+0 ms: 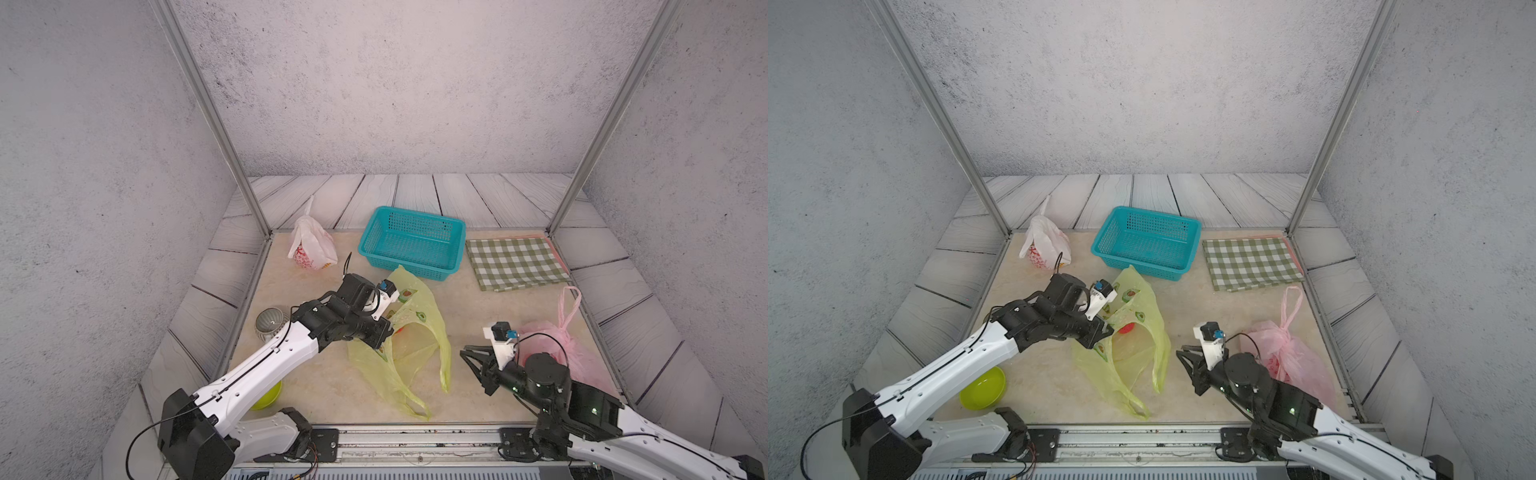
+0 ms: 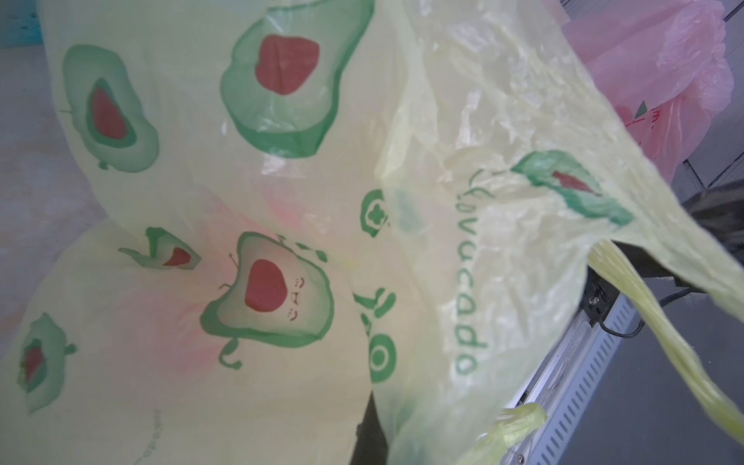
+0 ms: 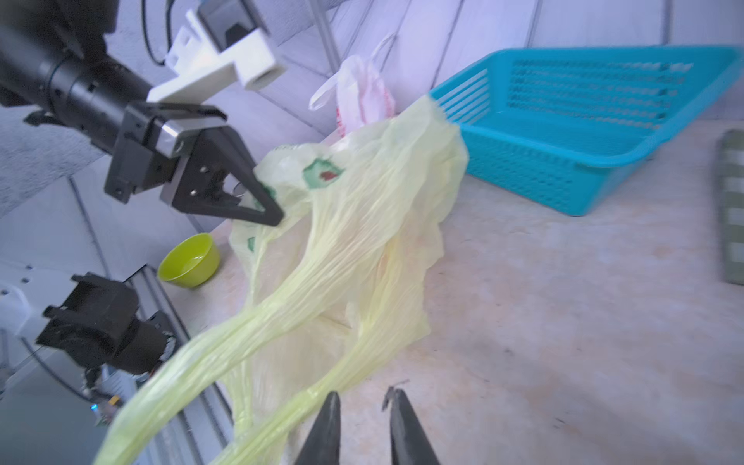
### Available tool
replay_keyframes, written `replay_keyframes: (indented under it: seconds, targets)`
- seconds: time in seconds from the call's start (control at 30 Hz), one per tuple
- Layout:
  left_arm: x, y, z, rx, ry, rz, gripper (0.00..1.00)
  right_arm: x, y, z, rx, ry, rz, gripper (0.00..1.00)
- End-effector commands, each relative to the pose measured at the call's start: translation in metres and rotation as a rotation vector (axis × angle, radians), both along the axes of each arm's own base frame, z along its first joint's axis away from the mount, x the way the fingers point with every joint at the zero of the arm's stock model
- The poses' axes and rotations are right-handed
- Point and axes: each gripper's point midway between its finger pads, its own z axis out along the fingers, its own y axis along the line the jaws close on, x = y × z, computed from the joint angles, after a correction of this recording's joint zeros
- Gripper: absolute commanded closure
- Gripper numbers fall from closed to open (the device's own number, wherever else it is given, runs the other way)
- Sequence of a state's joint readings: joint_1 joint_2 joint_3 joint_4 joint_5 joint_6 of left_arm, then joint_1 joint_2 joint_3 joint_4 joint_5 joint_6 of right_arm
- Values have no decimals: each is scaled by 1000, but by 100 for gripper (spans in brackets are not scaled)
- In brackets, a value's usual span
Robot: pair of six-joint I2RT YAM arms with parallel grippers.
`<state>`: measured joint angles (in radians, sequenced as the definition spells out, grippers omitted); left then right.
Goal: Untie the knot of a plastic bag & take out the apple
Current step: Untie the plastic bag at the center of the board.
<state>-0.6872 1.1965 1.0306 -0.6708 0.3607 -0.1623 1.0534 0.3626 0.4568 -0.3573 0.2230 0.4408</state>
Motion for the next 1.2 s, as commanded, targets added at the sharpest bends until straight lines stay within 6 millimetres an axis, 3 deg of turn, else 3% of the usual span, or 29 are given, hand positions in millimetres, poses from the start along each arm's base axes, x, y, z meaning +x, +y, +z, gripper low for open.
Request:
replay_keyframes:
  seconds: [0.0,0.17,0.27,0.47,0.67,0.77,0.83,1.03,1.1,1.17]
  targets:
    - [6,-5,8,-7,-21,-6,100,-5,-25,-10,-97,16,-38,78]
    - [9,-9,7,-11,-13,-11,100,-44,35,0,-16,95,316,100]
    - [11,-11,8,-12,-15,-12,100,-54,67,3,1,133,439,100]
    - [11,-10,5,-3,-10,-9,100,-56,94,32,2,26,475,100]
    - [11,-9,1,13,-10,-11,100,-71,118,42,-16,17,577,100]
    - [12,-7,-2,23,-9,-11,100,-82,121,58,1,-5,625,100]
    - [11,-6,-4,28,-7,-10,100,-77,113,63,-45,-9,587,100]
    - [10,-5,-6,28,-8,-9,100,-38,56,70,-168,-77,295,100]
    - [11,-5,-5,29,-8,-8,100,-44,54,77,-156,-97,333,100]
    - [11,-6,-5,28,-10,-7,100,-57,66,80,-136,-89,424,100]
